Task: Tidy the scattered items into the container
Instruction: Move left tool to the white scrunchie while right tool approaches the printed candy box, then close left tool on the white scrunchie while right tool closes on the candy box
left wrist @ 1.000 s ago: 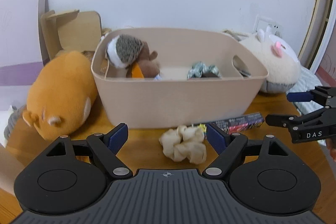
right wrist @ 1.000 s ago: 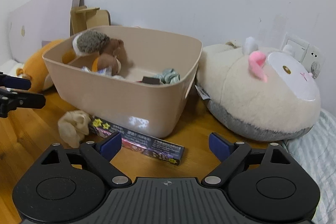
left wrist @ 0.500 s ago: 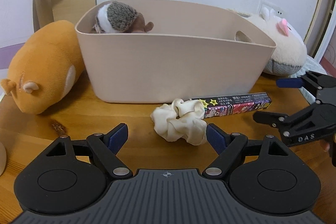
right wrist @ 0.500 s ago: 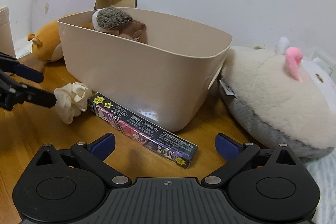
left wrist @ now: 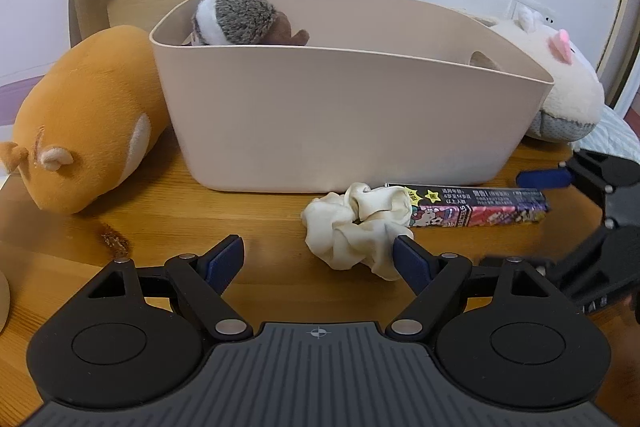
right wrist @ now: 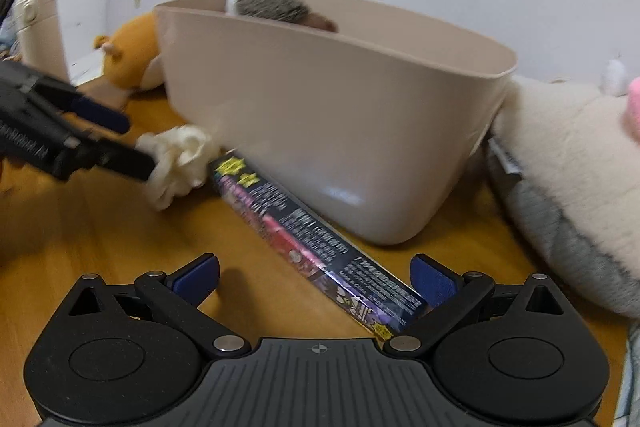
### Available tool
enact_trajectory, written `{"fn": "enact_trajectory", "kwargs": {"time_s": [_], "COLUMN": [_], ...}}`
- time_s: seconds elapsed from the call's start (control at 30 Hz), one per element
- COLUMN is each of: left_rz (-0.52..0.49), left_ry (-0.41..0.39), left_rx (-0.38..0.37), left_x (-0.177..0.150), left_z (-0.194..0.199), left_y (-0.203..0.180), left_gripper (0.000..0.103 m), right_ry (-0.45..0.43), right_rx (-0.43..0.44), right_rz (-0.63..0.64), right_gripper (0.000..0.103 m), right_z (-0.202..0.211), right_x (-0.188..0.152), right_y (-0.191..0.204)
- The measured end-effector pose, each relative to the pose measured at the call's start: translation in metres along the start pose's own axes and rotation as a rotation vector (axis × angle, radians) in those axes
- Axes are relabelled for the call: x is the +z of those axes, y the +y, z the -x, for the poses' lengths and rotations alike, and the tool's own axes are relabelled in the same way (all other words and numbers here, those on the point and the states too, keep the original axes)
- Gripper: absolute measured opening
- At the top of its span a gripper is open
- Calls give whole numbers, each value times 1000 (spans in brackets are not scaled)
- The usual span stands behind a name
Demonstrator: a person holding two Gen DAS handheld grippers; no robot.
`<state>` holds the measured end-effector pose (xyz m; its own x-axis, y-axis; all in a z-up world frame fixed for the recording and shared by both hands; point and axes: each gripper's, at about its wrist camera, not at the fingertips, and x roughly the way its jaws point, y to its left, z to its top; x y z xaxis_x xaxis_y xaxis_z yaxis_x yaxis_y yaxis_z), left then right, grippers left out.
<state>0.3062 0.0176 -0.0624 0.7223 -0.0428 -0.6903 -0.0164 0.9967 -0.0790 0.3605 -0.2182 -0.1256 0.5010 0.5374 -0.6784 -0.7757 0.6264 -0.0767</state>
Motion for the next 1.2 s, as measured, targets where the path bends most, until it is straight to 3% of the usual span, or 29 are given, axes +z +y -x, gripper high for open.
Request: {"fn": "enact_trajectory", "kwargs": {"time_s": [0.63,0.77,0.93,1.07,1.2], "left_rz": [-7,-48,-123,-149,-155], "left_ry": [-23,-38,-63,-44,-30], "left_rx": [31,23,21,-23,-43], "left_x": [-17,-16,-11,-7,-4], "left_z": [29,31,23,9,-8], "left_y": [28,24,11,2,-6], "left_gripper": [83,83,83,83,83], "right_ry": [-10,-35,-46,-31,-18], "right_rx": [78,5,-137,-131,-131], "right_rz": [0,3,-100,-179,-182], "right_gripper": [103,103,103,95,91], "right_z": [33,38,32,18,7], "right_x": [-13,-10,-2,-1,-4], "right_y": [77,84,66,55,55]}}
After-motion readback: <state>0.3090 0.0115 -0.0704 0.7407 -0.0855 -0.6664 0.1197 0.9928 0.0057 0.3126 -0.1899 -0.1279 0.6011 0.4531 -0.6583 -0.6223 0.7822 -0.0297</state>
